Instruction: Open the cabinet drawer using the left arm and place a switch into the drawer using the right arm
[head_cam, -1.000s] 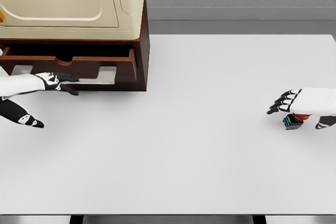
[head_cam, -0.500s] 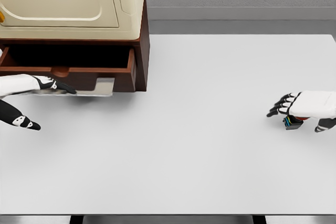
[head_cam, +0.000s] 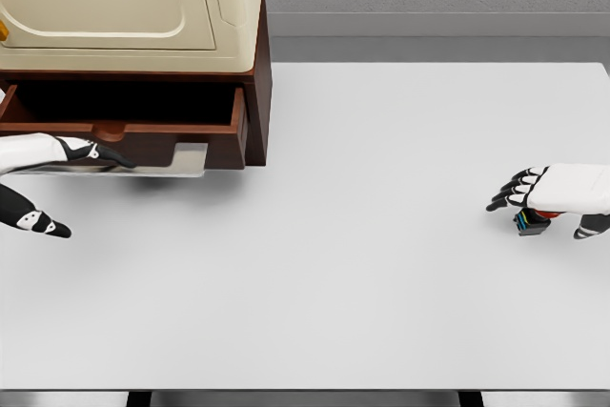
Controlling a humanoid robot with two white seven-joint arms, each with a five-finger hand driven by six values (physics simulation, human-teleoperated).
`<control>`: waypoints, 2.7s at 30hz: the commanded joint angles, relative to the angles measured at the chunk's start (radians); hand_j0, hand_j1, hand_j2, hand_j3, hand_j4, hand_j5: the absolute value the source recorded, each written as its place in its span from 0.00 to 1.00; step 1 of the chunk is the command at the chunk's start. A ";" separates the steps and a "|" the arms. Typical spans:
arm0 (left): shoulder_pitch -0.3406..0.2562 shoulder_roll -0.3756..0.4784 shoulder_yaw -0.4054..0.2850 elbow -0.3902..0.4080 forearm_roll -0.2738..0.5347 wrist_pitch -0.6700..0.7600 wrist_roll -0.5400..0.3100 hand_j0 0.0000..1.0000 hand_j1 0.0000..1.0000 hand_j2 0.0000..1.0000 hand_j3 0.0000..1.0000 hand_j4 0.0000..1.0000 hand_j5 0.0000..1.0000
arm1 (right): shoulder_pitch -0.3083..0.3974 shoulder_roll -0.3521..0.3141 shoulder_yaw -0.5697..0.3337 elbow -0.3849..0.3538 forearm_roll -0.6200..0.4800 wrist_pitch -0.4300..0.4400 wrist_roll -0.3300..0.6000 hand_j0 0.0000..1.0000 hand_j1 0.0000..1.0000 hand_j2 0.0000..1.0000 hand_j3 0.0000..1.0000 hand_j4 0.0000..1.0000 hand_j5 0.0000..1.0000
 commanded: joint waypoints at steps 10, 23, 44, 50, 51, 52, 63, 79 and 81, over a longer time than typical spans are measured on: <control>0.002 -0.012 0.001 0.002 0.003 0.032 0.000 0.91 0.91 0.91 0.91 0.91 0.91 | 0.000 -0.001 -0.004 0.000 -0.004 0.002 0.000 0.85 0.85 0.85 0.85 0.85 0.85; 0.002 -0.010 -0.018 0.002 0.005 0.032 0.000 0.91 0.91 0.91 0.91 0.91 0.91 | 0.000 -0.005 -0.002 0.000 -0.004 0.002 0.000 0.73 0.73 0.73 0.73 0.73 0.73; 0.000 0.027 -0.045 0.000 0.019 -0.006 0.000 0.91 0.91 0.91 0.91 0.91 0.91 | -0.002 -0.005 -0.020 0.011 -0.018 0.002 0.000 0.48 0.48 0.48 0.48 0.48 0.48; 0.000 0.048 -0.070 0.000 0.026 -0.047 0.000 0.91 0.91 0.91 0.91 0.91 0.91 | -0.015 0.008 -0.073 0.054 -0.024 0.002 0.000 0.53 0.53 0.53 0.53 0.53 0.53; 0.000 0.050 -0.071 0.000 0.028 -0.047 0.000 0.91 0.91 0.91 0.91 0.91 0.91 | -0.017 0.011 -0.073 0.054 -0.024 0.002 0.000 0.54 0.54 0.54 0.54 0.54 0.54; 0.000 0.053 -0.071 0.000 0.028 -0.049 0.000 0.91 0.91 0.91 0.91 0.91 0.91 | -0.017 0.012 -0.073 0.054 -0.022 0.002 0.000 0.54 0.54 0.54 0.54 0.54 0.54; -0.003 0.094 -0.079 0.000 0.102 -0.113 0.000 0.92 0.92 0.92 0.92 0.92 0.92 | -0.020 0.029 -0.074 0.054 -0.022 0.002 0.000 0.58 0.58 0.58 0.58 0.58 0.58; -0.012 0.133 -0.071 0.000 0.177 -0.147 0.000 0.96 0.96 0.96 0.96 0.96 0.96 | -0.044 0.063 -0.074 0.054 -0.022 0.002 0.000 0.52 0.52 0.52 0.52 0.52 0.52; -0.023 0.146 -0.068 0.000 0.194 -0.147 0.000 0.96 0.96 0.96 0.96 0.96 0.96 | -0.064 0.069 -0.074 0.054 -0.022 0.002 0.000 0.52 0.52 0.52 0.52 0.52 0.52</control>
